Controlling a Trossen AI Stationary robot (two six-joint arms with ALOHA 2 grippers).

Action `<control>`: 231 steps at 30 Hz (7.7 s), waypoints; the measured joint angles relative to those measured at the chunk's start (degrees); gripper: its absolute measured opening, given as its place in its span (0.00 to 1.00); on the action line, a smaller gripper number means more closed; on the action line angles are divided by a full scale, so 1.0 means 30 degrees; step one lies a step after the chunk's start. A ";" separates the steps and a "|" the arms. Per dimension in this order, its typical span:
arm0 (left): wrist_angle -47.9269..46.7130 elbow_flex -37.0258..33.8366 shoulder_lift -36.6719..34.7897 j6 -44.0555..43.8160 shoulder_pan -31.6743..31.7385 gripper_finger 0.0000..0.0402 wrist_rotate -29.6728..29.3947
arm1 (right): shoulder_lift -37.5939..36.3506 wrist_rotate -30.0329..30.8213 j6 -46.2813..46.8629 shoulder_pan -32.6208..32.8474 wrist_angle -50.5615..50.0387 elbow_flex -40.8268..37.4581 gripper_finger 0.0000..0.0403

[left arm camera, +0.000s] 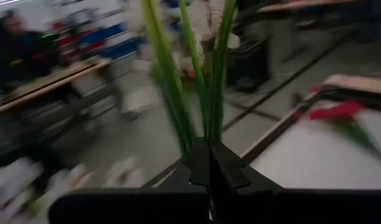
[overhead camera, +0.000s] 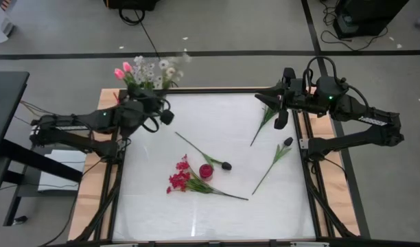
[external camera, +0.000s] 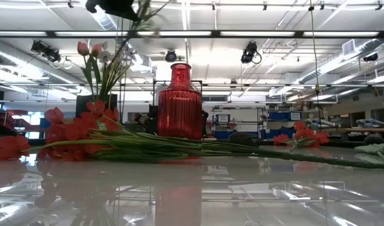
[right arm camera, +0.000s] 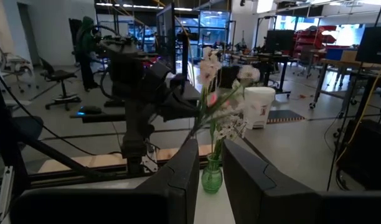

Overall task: Sort flowers into vase by color
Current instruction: Put the white flowers into the green flower vase

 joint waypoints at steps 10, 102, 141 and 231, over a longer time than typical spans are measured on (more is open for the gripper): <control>0.4491 -0.0317 -0.0005 0.3649 0.4246 0.00 1.3671 | 0.0000 0.0000 -0.0001 -0.0005 0.0000 -0.0005 0.20; -0.1537 -0.0317 0.3135 1.1005 2.3783 0.00 3.6218 | 0.0001 0.0000 -0.0001 -0.0001 0.0007 0.0001 0.20; 1.1454 -0.0295 -0.0681 -0.7676 1.6815 0.03 3.3823 | 0.0282 0.0513 0.0346 -0.0006 0.1967 0.0001 0.20; 0.9659 -0.0288 0.5446 -0.6455 0.2530 0.41 1.8606 | 0.8740 -0.0799 0.5904 0.0074 0.6912 -0.0006 0.01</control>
